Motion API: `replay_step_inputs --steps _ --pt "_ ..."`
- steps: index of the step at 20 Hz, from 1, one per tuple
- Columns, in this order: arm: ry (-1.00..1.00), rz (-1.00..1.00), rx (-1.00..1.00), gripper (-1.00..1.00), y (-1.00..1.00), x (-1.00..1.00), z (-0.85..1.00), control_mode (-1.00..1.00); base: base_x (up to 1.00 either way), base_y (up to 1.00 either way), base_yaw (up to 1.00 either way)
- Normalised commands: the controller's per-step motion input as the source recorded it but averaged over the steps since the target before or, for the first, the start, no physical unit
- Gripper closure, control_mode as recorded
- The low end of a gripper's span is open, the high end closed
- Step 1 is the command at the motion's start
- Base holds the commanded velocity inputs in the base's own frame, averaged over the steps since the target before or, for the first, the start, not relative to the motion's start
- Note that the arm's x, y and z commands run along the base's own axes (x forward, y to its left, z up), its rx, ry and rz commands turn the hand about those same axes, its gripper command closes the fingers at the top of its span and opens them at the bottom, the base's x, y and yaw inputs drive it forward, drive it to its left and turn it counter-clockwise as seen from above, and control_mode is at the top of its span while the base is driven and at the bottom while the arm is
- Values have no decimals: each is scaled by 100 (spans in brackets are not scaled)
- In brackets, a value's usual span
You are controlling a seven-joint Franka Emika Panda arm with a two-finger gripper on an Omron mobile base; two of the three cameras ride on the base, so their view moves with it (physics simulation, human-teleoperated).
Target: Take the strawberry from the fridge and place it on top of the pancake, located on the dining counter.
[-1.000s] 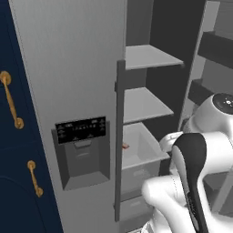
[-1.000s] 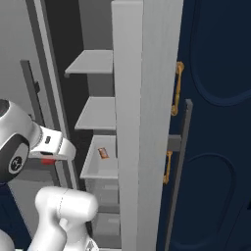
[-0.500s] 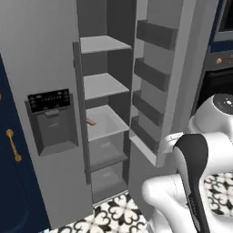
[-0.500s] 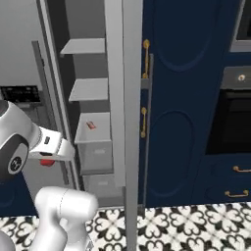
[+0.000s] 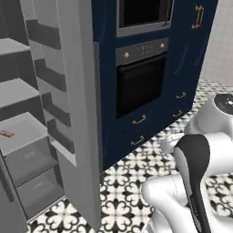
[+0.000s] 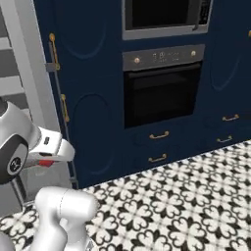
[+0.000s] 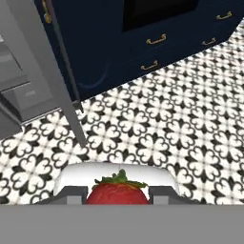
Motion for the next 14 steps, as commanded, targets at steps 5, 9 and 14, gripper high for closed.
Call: replay_step_inputs --steps 5,9,14 --pt "0 0 0 100 0 0 0 100 3 -99 -65" --pt "0 0 0 100 0 0 0 100 34 -91 -61" --pt "0 0 0 100 0 0 0 100 52 -85 -57"
